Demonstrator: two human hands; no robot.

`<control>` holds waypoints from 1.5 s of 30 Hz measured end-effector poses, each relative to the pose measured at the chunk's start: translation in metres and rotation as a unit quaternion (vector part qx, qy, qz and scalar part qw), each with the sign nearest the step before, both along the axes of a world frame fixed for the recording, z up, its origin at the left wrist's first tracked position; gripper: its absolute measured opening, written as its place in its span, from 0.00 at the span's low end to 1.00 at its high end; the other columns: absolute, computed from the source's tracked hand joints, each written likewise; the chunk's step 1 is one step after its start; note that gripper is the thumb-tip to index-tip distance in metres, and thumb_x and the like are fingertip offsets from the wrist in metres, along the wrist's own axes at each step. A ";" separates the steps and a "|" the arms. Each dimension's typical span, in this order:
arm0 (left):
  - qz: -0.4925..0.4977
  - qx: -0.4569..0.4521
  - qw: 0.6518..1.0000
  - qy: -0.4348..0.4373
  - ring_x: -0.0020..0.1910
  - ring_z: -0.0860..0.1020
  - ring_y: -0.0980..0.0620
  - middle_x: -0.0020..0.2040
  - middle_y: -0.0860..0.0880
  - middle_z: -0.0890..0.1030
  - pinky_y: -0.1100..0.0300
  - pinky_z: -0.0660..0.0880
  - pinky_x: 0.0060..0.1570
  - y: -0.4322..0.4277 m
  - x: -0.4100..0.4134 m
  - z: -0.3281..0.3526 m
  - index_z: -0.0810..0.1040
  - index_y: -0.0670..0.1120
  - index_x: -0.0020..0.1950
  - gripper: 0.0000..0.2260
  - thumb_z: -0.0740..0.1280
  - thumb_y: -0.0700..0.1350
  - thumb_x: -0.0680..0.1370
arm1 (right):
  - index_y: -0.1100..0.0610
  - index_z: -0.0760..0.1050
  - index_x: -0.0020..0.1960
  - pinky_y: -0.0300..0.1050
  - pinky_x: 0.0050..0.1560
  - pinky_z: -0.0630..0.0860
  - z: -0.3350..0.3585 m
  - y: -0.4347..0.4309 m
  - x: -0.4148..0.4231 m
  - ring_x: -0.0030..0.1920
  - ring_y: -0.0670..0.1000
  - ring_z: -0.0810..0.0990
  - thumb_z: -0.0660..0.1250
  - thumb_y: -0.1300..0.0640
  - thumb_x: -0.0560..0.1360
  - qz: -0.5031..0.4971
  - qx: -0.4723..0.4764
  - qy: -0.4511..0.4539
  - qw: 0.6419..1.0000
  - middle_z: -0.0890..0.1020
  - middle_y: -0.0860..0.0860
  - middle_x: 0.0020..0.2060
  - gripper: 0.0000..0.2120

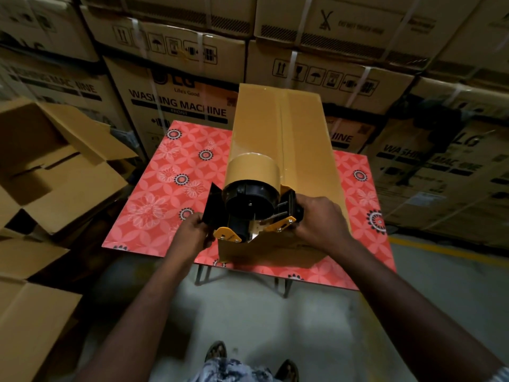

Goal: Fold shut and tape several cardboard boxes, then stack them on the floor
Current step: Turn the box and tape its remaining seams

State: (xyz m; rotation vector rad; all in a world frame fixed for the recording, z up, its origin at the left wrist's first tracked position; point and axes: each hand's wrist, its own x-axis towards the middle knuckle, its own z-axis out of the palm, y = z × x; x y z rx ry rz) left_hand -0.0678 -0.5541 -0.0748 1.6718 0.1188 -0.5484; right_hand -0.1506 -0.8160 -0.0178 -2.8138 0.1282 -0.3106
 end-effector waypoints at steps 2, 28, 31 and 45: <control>0.020 -0.022 0.998 0.051 0.26 0.65 0.56 0.31 0.49 0.69 0.62 0.61 0.29 -0.008 -0.006 -0.008 0.71 0.46 0.42 0.12 0.57 0.42 0.84 | 0.48 0.79 0.52 0.49 0.36 0.78 0.000 0.000 -0.001 0.38 0.56 0.83 0.74 0.46 0.71 0.005 -0.010 -0.004 1.000 0.84 0.48 0.36 0.12; -0.010 -0.094 0.990 -0.105 0.56 0.82 0.50 0.55 0.48 0.85 0.54 0.78 0.55 -0.012 -0.012 0.022 0.81 0.51 0.60 0.10 0.60 0.45 0.85 | 0.46 0.68 0.34 0.43 0.31 0.65 0.017 -0.002 0.002 0.32 0.50 0.76 0.73 0.51 0.73 0.029 0.052 0.129 0.990 0.76 0.44 0.29 0.16; 0.001 -0.072 0.993 -0.099 0.54 0.82 0.53 0.52 0.49 0.85 0.57 0.75 0.51 -0.013 -0.015 0.023 0.81 0.52 0.58 0.09 0.61 0.46 0.84 | 0.47 0.68 0.34 0.43 0.31 0.65 0.018 -0.001 0.002 0.33 0.51 0.77 0.73 0.51 0.73 0.033 0.048 0.132 0.990 0.76 0.45 0.29 0.15; 0.020 -0.021 0.986 -0.164 0.51 0.81 0.54 0.54 0.50 0.84 0.60 0.76 0.48 -0.007 -0.006 -0.001 0.82 0.49 0.57 0.07 0.68 0.40 0.81 | 0.51 0.71 0.33 0.43 0.27 0.63 0.016 -0.069 -0.038 0.29 0.47 0.77 0.71 0.46 0.70 0.019 0.053 0.087 0.995 0.78 0.46 0.27 0.13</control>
